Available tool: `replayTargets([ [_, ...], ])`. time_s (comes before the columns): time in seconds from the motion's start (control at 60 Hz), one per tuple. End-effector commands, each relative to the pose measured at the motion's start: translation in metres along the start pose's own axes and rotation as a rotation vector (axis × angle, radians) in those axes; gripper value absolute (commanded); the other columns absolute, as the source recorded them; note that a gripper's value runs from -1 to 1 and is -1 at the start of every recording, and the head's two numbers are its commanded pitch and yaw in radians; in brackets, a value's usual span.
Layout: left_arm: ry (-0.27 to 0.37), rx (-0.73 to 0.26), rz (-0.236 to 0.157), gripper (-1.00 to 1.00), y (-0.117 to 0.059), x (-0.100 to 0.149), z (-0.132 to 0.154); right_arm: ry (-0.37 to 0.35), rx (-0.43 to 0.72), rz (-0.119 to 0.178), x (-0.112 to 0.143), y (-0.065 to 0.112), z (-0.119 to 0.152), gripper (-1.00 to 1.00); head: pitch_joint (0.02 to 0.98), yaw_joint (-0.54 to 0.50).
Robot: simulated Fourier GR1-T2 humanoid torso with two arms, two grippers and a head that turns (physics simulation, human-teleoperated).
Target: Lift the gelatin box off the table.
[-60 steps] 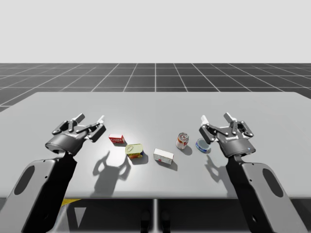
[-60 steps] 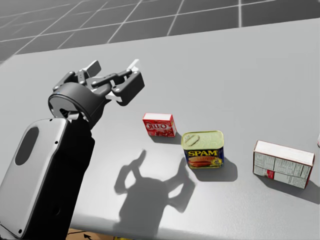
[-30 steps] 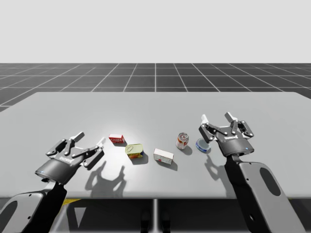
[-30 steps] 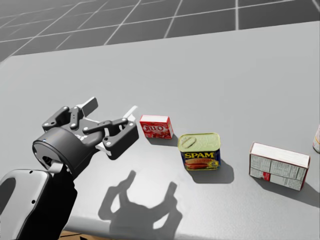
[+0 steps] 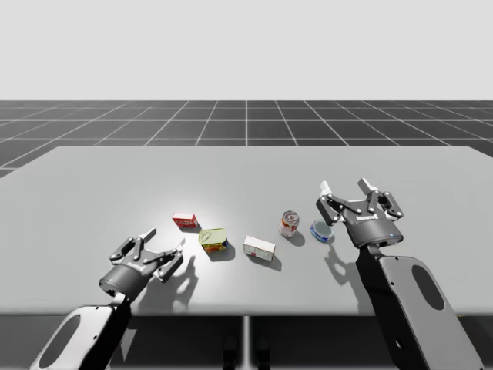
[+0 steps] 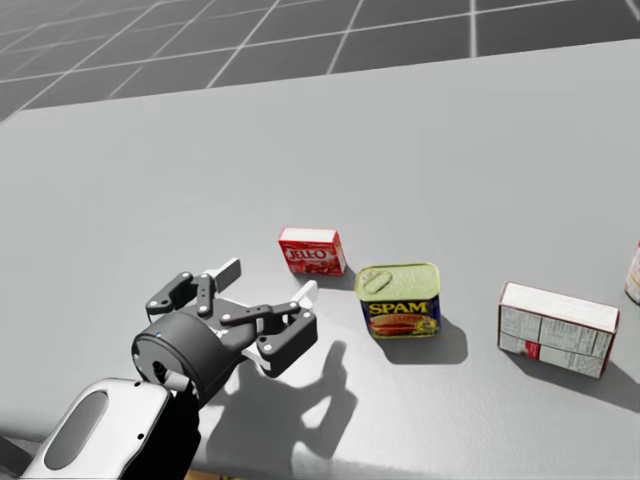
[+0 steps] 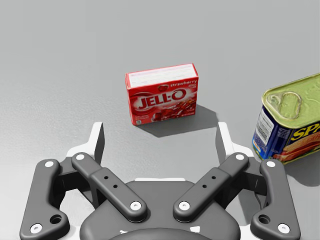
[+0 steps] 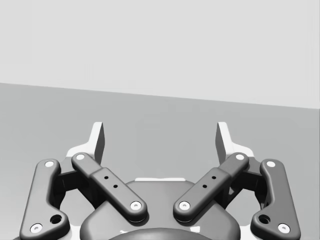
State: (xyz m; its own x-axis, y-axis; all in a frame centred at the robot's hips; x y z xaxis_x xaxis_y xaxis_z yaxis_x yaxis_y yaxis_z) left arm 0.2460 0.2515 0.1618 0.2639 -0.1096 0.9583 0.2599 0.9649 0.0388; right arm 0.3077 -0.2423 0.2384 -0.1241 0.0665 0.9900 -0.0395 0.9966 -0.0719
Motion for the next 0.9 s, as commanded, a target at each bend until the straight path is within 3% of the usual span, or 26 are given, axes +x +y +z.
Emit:
replayTargets([
  [0.017,0.019,-0.003,0.005,-1.00,-0.005,-0.008,-0.016,-0.001,-0.001,0.001,0.000,-0.001,-0.001,-1.00,0.778,0.31],
  [0.3,0.066,0.008,0.035,-1.00,-0.011,-0.005,-0.045,-0.001,-0.004,0.002,0.000,-0.001,-0.001,-1.00,0.779,0.31],
  [0.467,0.071,0.037,0.032,-1.00,-0.012,0.001,-0.055,-0.003,-0.004,0.003,0.000,-0.001,-0.001,-1.00,0.780,0.31],
  [0.9,0.109,0.117,0.097,-1.00,-0.015,0.010,-0.085,-0.010,-0.013,0.019,0.000,-0.001,-0.001,-1.00,0.781,0.31],
])
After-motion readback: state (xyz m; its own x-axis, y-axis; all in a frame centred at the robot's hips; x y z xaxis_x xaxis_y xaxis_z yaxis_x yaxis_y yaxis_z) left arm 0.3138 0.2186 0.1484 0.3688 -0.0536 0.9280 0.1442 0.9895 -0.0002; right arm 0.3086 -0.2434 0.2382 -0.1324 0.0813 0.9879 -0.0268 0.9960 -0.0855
